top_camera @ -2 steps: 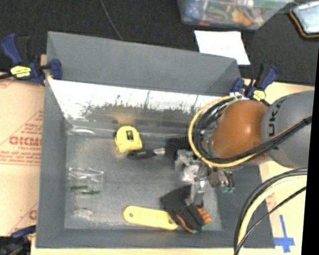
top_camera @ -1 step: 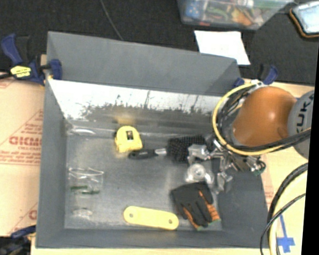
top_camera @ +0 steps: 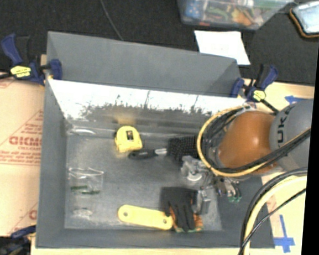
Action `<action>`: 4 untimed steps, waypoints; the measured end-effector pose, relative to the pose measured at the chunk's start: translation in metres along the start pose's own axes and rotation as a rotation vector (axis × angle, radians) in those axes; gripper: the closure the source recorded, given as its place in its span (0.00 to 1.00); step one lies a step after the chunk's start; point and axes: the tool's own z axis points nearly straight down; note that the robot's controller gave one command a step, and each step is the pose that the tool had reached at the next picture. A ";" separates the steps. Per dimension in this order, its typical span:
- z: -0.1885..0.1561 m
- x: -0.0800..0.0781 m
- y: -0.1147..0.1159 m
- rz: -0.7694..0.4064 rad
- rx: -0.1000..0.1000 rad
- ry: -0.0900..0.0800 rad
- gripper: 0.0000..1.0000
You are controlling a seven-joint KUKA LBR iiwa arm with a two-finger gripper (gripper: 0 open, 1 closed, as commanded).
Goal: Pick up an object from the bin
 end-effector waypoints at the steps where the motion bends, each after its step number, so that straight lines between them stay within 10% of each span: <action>1: 0.003 -0.019 -0.035 -0.469 0.004 -0.004 1.00; 4: -0.094 -0.031 -0.029 -0.460 0.004 -0.007 1.00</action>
Offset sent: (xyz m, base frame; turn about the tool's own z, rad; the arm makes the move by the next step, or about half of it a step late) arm 0.0000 0.0000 0.0000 0.0000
